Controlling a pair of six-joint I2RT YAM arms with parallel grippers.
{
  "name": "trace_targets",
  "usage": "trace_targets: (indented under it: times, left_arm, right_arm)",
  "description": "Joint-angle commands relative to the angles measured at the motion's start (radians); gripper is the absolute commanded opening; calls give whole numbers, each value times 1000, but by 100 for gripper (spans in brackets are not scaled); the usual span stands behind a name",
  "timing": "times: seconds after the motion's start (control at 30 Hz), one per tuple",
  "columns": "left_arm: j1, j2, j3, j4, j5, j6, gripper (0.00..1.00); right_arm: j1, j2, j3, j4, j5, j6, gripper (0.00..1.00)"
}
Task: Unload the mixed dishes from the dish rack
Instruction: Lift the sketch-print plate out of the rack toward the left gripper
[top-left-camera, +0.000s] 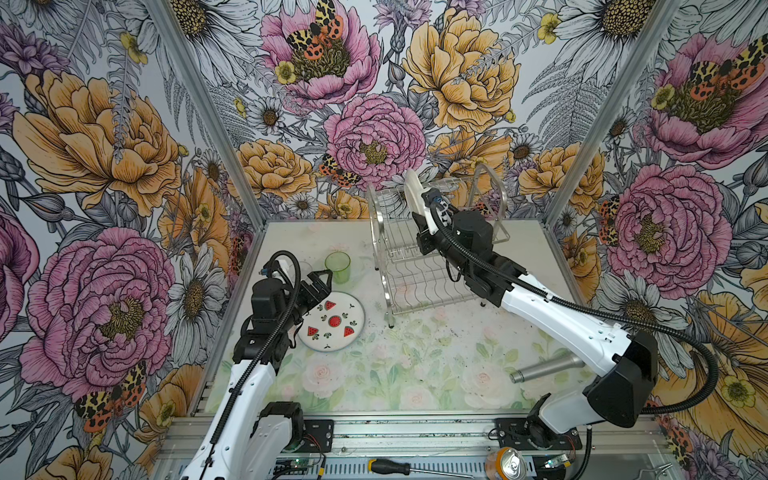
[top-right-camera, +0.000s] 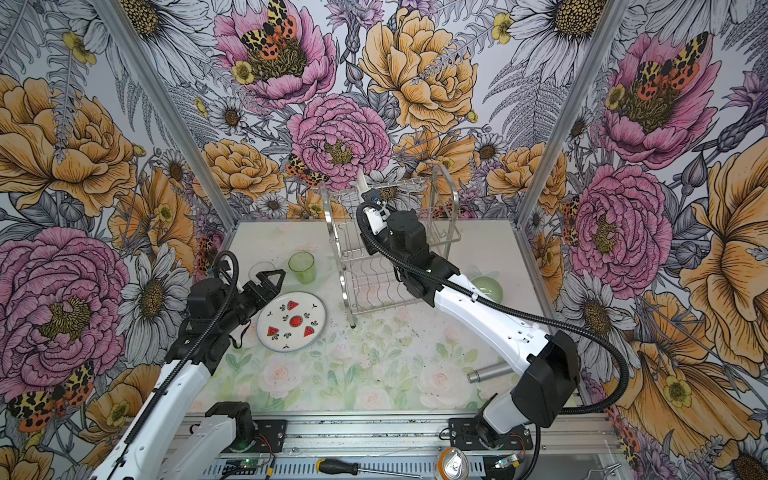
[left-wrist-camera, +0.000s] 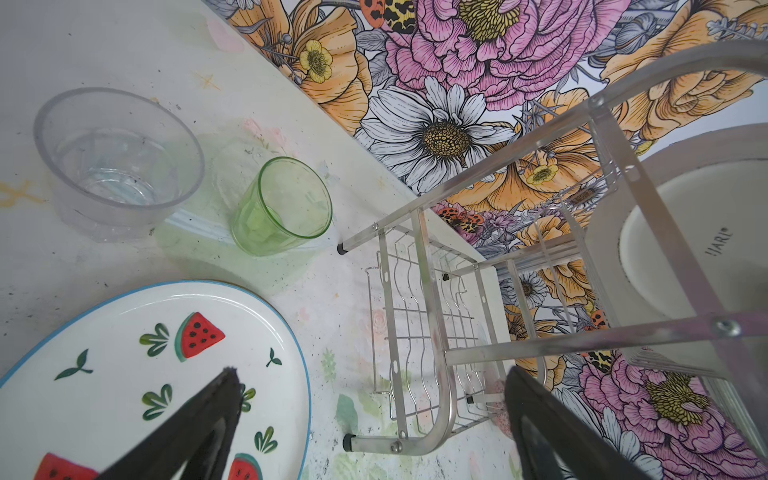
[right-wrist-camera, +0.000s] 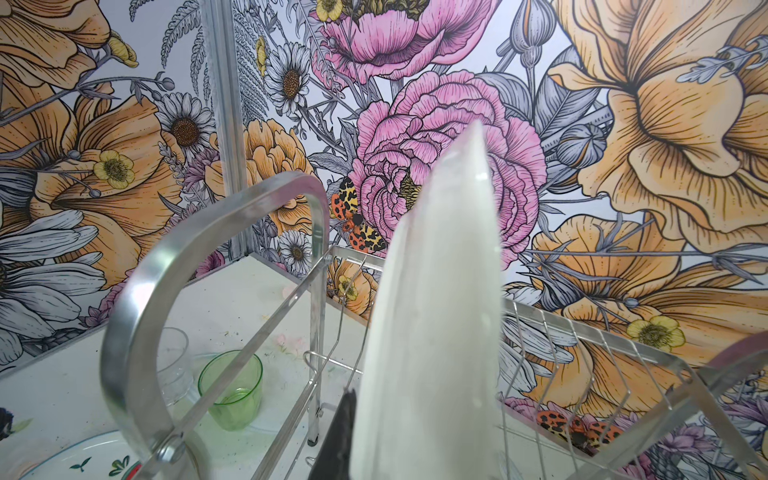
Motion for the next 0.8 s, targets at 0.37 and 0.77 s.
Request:
trace_targets:
  times: [0.37,0.77]
  left_arm:
    - [11,-47,1,-2,24,-20,99]
    - [2,-146,24,-18,60,-31,99]
  right_arm:
    - [5,-139,25,138,-101,-129,0]
    - [136,-239,-42,143,23,-309,0]
